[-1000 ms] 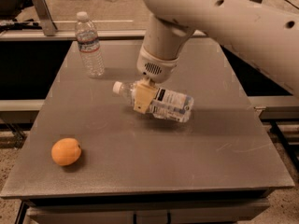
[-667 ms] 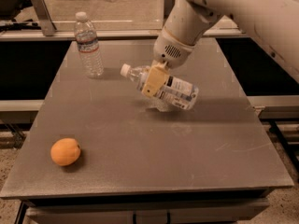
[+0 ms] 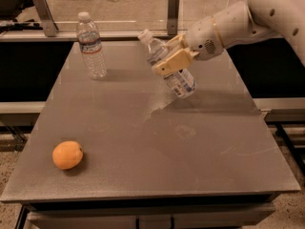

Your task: Place blue plastic bottle upright

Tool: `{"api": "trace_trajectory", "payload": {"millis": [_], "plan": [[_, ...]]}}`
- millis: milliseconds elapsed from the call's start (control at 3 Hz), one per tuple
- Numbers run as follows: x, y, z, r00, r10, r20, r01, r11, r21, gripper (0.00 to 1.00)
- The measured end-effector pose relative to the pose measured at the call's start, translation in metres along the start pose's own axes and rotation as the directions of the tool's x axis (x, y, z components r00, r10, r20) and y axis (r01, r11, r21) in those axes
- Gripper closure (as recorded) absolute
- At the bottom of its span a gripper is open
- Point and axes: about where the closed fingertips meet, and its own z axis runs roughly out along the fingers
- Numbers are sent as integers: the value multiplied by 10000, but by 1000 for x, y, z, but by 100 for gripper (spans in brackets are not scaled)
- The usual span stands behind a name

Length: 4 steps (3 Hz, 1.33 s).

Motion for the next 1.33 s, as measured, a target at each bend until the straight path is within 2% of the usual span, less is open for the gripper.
{"api": "trace_trajectory", "payload": {"millis": [333, 667, 1000, 1333], "plan": [[-16, 1, -29, 9540, -797, 2890, 603, 9953, 755, 100], [-15, 6, -47, 8924, -1163, 4361, 714, 9904, 1180, 100], [-5, 9, -56, 8587, -992, 5027, 384, 9908, 1299, 100], [10, 14, -59, 8490, -676, 5241, -10, 9916, 1295, 82]]}}
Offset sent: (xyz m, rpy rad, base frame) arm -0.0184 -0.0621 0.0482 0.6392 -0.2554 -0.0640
